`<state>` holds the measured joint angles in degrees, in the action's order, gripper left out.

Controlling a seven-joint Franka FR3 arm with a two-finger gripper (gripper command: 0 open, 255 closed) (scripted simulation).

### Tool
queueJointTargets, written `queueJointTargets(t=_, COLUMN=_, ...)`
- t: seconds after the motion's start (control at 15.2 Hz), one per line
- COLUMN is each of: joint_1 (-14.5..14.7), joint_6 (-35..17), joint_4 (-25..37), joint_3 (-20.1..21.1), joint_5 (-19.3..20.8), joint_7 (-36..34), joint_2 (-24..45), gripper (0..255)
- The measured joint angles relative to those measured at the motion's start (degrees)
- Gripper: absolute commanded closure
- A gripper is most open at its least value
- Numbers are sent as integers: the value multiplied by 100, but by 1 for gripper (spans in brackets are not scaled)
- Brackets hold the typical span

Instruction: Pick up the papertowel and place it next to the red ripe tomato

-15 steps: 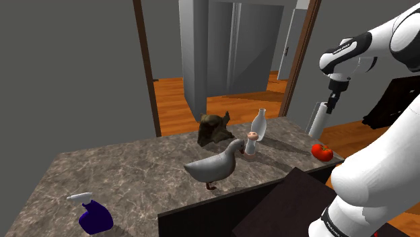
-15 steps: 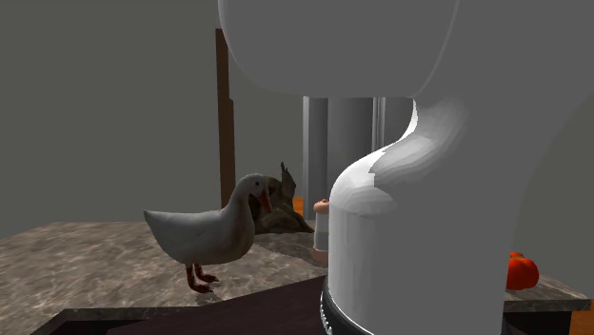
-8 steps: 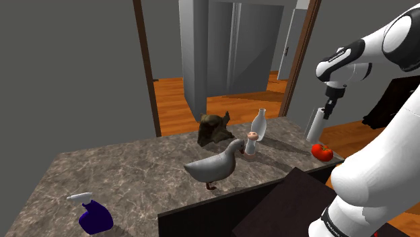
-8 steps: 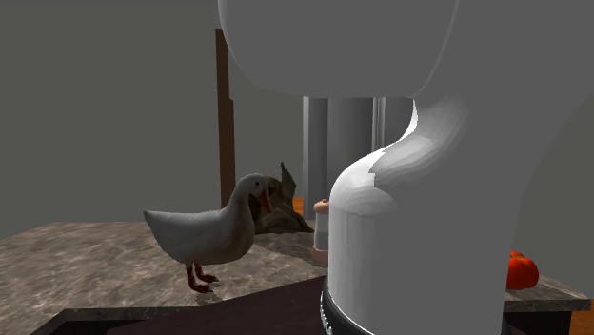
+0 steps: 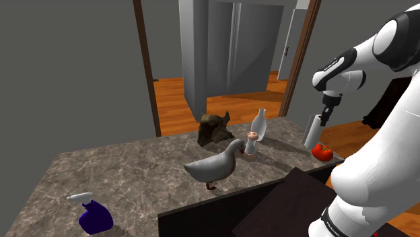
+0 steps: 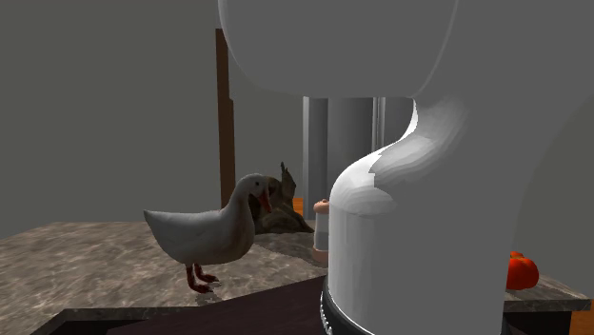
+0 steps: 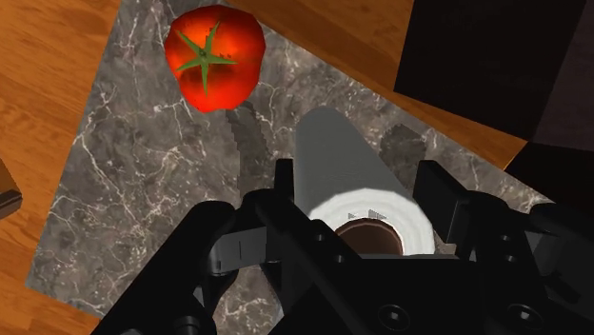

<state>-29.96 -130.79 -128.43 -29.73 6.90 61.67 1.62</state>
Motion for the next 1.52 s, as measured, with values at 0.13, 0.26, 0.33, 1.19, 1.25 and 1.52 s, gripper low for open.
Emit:
queueJointTargets(t=0.13, joint_1=-10, joint_6=-157, joint_4=-64, joint_3=-3, joint_5=-53, joint_7=31, joint_2=103, gripper=255)
queueJointTargets(t=0.26, joint_1=-22, joint_6=-323, joint_4=-125, joint_3=-4, joint_5=-115, joint_7=71, joint_2=218, gripper=255)
queueJointTargets(t=0.33, joint_1=-27, joint_6=-398, joint_4=-157, joint_3=-2, joint_5=-141, joint_7=85, joint_2=266, gripper=255)
queueJointTargets(t=1.19, joint_1=-150, joint_6=-1342, joint_4=-368, joint_3=133, joint_5=-664, joint_7=382, joint_2=1082, gripper=255)
queueJointTargets(t=1.25, joint_1=-176, joint_6=-1419, joint_4=-373, joint_3=154, joint_5=-720, joint_7=427, joint_2=1161, gripper=255)
queueJointTargets(t=1.52, joint_1=-245, joint_6=-1709, joint_4=-406, joint_3=255, joint_5=-917, joint_7=533, joint_2=1442, gripper=255)
